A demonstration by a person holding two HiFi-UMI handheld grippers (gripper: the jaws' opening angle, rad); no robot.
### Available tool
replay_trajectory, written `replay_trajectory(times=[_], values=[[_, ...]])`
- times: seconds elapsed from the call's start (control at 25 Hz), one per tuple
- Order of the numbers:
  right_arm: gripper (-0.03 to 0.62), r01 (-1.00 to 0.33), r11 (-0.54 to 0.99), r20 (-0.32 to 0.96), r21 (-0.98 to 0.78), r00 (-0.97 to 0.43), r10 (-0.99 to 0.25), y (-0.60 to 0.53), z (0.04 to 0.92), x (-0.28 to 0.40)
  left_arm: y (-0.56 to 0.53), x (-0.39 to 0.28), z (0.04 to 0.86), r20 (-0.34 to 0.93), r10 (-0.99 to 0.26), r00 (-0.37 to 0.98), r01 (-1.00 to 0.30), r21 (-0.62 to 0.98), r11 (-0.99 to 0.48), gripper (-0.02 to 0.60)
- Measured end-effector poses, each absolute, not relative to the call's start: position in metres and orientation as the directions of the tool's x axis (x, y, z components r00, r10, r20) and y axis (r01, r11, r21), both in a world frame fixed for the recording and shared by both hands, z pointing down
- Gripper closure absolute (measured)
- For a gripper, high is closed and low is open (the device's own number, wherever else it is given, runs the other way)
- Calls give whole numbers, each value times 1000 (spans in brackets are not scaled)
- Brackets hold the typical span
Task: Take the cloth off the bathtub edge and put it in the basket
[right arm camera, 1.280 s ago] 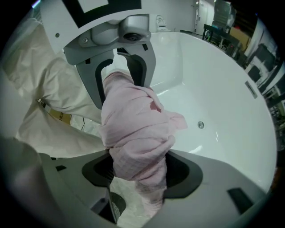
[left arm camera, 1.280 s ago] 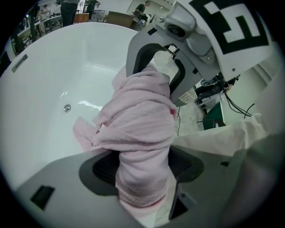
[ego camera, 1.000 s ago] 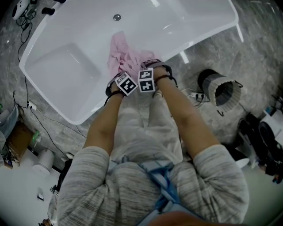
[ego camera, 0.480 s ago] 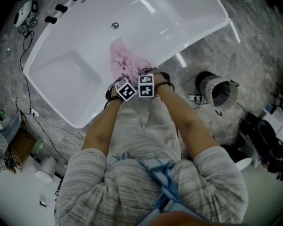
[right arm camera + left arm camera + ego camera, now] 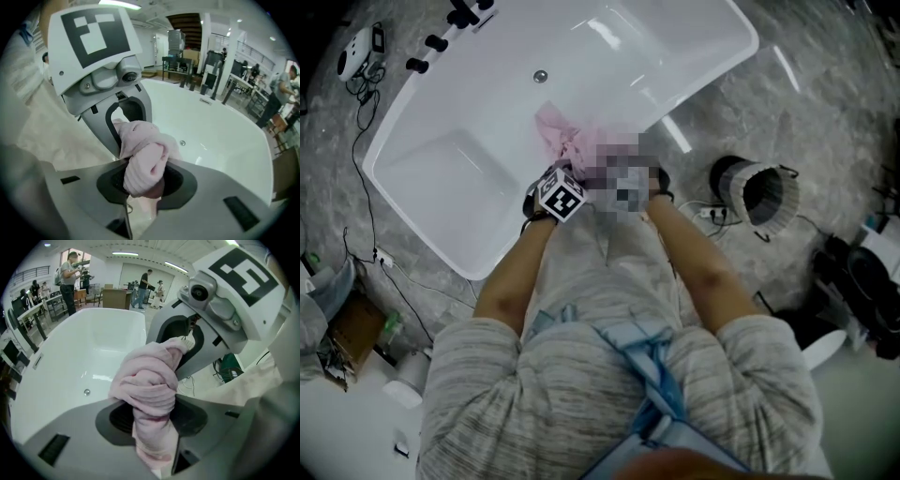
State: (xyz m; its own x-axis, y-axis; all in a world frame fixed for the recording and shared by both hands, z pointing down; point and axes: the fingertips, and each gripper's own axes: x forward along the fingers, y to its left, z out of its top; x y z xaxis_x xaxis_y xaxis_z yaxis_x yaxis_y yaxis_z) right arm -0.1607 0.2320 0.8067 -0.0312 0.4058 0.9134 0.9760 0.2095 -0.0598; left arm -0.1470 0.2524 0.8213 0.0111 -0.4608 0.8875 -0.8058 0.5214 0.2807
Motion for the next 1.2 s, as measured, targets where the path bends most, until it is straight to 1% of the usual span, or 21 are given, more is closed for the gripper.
replay_trajectory(times=[0.12,0.28,0.56,0.88,1.2], values=[[491,952,305,889,-28,-116,444,227,779,-178,247,-167,795,877,-477,-54,-828,228,513,387],[507,919,394,858,9,-209,470,219,743,-198,239,-189,759,858,-498,-126,-847,168,505,393],[526,810,578,753,101,-442,487,202,667,-244,222,-238,687,771,-570,-283,-843,82,531,407],[531,693,696,607,188,-639,472,178,576,-281,198,-278,599,658,-632,-410,-858,-43,512,416],[533,579,778,472,243,-771,427,156,505,-303,177,-304,529,541,-688,-483,-858,-136,495,425]])
